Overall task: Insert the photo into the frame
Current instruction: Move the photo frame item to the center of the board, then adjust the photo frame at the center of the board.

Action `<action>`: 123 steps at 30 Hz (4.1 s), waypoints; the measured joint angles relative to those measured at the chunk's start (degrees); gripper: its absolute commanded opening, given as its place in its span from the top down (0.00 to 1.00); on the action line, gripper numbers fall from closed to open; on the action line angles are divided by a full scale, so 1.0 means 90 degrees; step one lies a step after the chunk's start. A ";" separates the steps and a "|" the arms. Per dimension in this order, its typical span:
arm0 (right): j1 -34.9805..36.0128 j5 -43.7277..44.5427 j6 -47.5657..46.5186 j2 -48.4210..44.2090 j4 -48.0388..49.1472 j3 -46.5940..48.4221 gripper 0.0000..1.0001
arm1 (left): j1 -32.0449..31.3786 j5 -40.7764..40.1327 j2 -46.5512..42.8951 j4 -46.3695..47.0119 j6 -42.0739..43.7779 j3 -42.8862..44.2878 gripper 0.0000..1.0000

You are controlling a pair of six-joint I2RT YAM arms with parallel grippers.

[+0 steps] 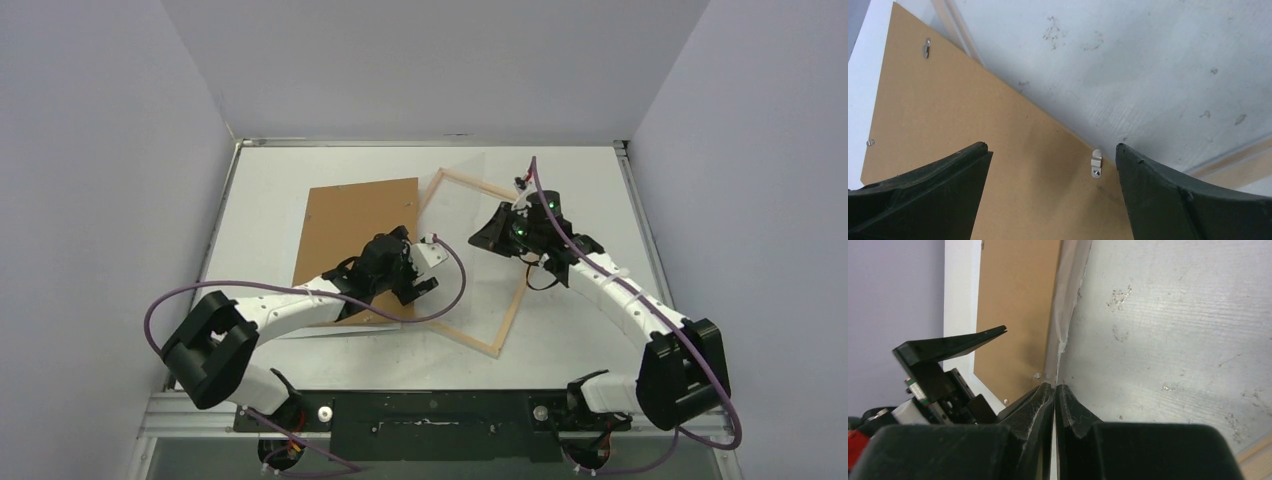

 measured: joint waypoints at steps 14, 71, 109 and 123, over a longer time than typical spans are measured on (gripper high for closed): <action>-0.0401 0.0039 -0.0282 -0.0537 -0.0971 0.0260 0.95 | 0.0797 -0.0231 0.0503 0.0002 0.0617 -0.0005 0.04; -0.2390 -0.0401 -0.1059 -0.0874 -0.2144 0.1207 0.95 | 0.2586 0.1914 -0.3419 -0.3842 0.3543 -0.2174 0.04; -0.2528 -0.0223 -0.1241 -0.1341 -0.3164 0.1950 0.95 | 0.2050 0.1273 0.4600 -0.3572 -0.1399 0.5841 0.30; -0.2557 -0.0231 -0.1207 -0.1343 -0.3155 0.1950 0.95 | 0.2030 0.1336 0.4813 -0.3973 -0.2035 0.5865 0.84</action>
